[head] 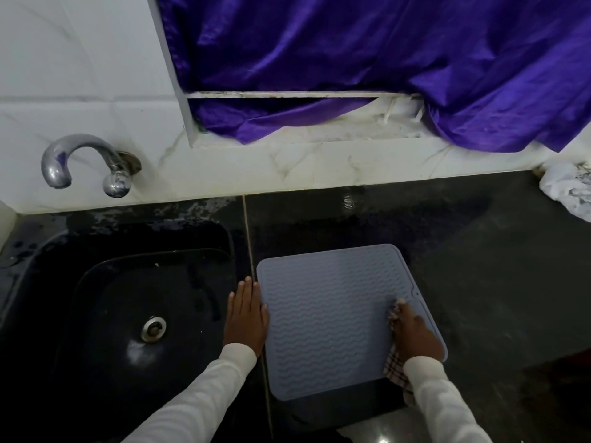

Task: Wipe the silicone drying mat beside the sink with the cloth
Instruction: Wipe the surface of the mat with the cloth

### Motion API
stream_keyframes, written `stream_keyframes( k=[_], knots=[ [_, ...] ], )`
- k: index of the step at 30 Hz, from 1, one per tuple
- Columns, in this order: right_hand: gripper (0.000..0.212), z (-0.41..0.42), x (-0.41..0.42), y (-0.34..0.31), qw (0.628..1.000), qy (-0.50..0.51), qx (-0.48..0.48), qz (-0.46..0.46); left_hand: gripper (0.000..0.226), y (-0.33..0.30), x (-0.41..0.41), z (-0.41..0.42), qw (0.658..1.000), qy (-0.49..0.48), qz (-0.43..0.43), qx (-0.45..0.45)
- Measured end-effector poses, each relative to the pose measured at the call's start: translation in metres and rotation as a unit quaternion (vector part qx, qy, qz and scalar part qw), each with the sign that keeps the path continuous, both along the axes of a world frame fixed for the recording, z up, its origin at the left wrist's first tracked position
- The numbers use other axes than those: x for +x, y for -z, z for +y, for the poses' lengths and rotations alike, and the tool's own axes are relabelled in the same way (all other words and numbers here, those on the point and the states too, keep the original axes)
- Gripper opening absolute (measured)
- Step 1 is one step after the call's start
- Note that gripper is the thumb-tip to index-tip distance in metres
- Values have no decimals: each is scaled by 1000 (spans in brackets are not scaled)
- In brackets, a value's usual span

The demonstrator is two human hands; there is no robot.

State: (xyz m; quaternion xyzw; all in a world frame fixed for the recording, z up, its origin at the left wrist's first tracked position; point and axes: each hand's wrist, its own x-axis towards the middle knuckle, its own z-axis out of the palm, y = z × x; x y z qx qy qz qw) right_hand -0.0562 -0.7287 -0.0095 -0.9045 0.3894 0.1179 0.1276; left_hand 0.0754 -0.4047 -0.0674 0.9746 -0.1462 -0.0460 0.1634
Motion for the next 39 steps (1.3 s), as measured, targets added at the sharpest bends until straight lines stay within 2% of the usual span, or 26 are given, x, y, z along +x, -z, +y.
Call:
stream_keyframes(
  k=[4,13,20,23,25,26,28,31,34,36,37,39],
  knots=[
    [44,-41,0,-12,999,17,-43,22,59,-1,-1,-1,1000,-9,-1,14],
    [46,-64,3,-8,1000,3,-28,-1,66,-1,-3,-8,999,-32,8,18],
    [33,-43,5,-28,997,-13,45,-56,73,-7,-6,-14,998,-52,33,1],
    [31,13,8,-50,980,-62,145,-121,71,-8,-8,-16,998,-57,37,-11],
    [28,58,9,-58,964,-83,223,-120,71,-8,-8,-16,997,-58,41,-9],
    [30,79,12,-56,958,-139,223,-116,72,-8,-9,-16,997,-57,45,-4],
    [37,118,19,-48,946,-241,195,-93,72,-8,-13,-16,997,-57,47,3],
    [44,162,27,-26,927,-305,210,-61,73,-7,-18,-14,998,-55,41,11],
    [57,172,29,3,927,-361,92,-46,75,-7,-20,-15,998,-56,38,19],
    [75,166,24,9,913,-404,48,3,75,-7,-20,-17,997,-60,40,15],
    [78,163,23,10,915,-402,34,6,75,-7,-20,-18,997,-60,41,16],
    [75,159,22,15,916,-400,-3,-44,75,-5,-20,-17,997,-61,41,20]
  ],
)
